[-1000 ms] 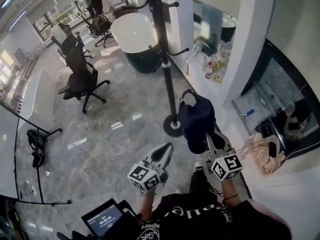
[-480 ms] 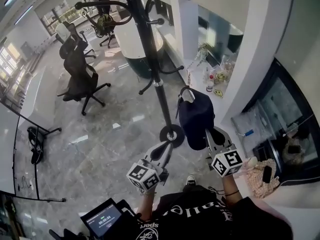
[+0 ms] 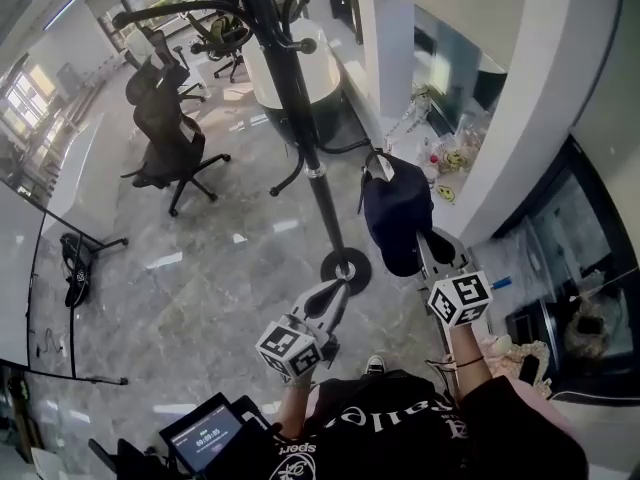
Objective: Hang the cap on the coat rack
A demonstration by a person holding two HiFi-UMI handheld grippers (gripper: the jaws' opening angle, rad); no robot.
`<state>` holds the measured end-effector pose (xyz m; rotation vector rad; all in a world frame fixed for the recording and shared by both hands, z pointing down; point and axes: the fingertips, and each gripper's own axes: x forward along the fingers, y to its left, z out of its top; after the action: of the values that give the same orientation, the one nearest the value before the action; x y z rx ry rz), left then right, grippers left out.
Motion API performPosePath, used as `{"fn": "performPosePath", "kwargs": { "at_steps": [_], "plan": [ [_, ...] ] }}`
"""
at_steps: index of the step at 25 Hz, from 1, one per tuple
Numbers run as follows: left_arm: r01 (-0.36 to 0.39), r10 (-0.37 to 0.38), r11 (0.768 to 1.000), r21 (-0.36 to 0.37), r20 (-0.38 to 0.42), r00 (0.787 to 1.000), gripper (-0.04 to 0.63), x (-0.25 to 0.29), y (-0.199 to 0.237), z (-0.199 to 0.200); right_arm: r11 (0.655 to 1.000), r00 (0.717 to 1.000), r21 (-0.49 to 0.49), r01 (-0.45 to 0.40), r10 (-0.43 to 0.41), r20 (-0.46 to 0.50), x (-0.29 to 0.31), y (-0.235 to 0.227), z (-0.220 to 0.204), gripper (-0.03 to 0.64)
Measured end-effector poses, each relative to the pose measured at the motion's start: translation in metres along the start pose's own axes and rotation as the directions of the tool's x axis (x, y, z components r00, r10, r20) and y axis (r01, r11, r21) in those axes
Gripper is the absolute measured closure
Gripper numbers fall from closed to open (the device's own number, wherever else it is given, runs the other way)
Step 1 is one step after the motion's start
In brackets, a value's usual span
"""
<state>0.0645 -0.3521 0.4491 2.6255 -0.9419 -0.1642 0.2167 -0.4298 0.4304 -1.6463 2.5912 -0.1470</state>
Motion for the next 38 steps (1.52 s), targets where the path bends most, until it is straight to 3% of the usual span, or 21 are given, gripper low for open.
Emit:
{"fn": "performPosePath", "kwargs": {
  "at_steps": [11,18,25,38],
  "plan": [
    [-0.073,0.073,0.997,0.014,0.023,0.997,0.591,0.005,0.024,0.005,0.999,0.998,-0.027,-0.022,0.021,-0.058,0.082,-0.049,-0.018,0.591],
    [-0.102,0.102,0.995,0.017,0.012,0.995,0.591,-0.001,0.028,0.006,0.999,0.991,0.029,-0.029,0.032,-0.131,0.102,-0.057,-0.051,0.591],
    [-0.118,0.118,0.993,0.015,0.012,0.993,0.591,-0.004,0.034,0.004,0.997,0.977,0.058,-0.045,0.056,-0.208,0.117,-0.045,-0.086,0.591],
    [-0.157,0.157,0.988,0.001,0.029,0.987,0.591,-0.009,0.043,0.004,0.989,0.937,-0.007,-0.150,0.140,-0.320,0.158,0.004,-0.122,0.591]
  ]
}}
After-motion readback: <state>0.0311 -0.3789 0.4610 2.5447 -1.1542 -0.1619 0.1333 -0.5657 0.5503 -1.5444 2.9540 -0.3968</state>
